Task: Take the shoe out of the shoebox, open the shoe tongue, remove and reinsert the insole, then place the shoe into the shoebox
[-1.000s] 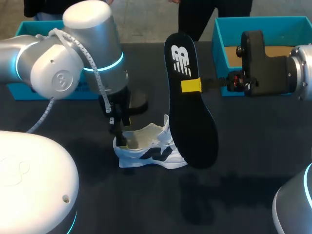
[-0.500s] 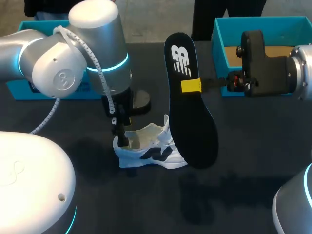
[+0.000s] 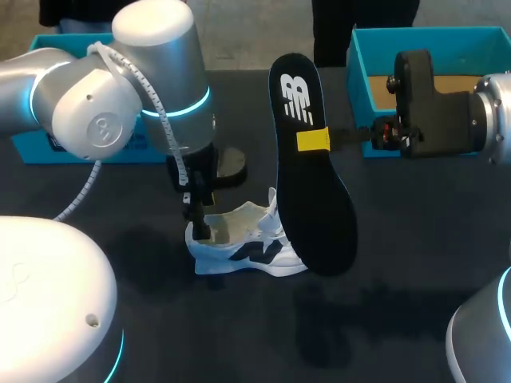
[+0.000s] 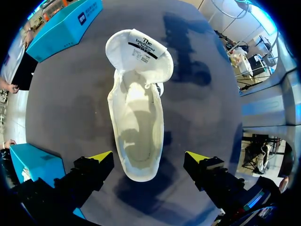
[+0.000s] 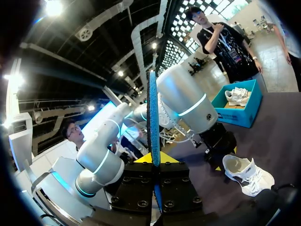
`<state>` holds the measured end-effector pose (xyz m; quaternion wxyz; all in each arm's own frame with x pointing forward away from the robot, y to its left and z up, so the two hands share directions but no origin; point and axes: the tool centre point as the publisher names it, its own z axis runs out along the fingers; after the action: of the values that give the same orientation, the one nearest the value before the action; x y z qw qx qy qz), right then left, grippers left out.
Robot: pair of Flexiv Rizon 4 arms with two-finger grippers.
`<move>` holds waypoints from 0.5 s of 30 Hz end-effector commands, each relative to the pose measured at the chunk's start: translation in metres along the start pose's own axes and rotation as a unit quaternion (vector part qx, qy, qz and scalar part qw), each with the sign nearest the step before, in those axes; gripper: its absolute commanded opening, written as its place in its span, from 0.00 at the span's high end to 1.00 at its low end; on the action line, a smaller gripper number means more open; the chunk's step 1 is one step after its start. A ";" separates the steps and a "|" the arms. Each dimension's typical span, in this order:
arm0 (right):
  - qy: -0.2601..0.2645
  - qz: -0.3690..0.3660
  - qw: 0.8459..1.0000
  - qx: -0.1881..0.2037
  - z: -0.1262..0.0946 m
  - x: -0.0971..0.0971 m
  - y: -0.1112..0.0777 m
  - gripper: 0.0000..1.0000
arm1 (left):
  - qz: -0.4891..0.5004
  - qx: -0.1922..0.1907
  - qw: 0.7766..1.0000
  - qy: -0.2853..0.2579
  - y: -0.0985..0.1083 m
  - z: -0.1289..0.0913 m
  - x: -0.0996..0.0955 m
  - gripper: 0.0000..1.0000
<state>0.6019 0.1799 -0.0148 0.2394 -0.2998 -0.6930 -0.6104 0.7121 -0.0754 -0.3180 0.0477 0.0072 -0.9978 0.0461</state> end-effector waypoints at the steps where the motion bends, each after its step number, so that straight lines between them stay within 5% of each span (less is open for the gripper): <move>1: -0.001 0.001 1.000 0.001 0.003 0.000 0.001 1.00 | 0.000 0.000 1.000 -0.001 0.002 -0.001 0.001 0.00; 15: -0.001 0.001 1.000 0.001 0.003 0.000 0.001 1.00 | 0.002 0.001 1.000 -0.004 -0.004 0.000 -0.003 0.00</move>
<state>0.6019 0.1799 -0.0148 0.2394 -0.2999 -0.6930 -0.6104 0.7139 -0.0772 -0.3168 0.0432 0.0053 -0.9979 0.0487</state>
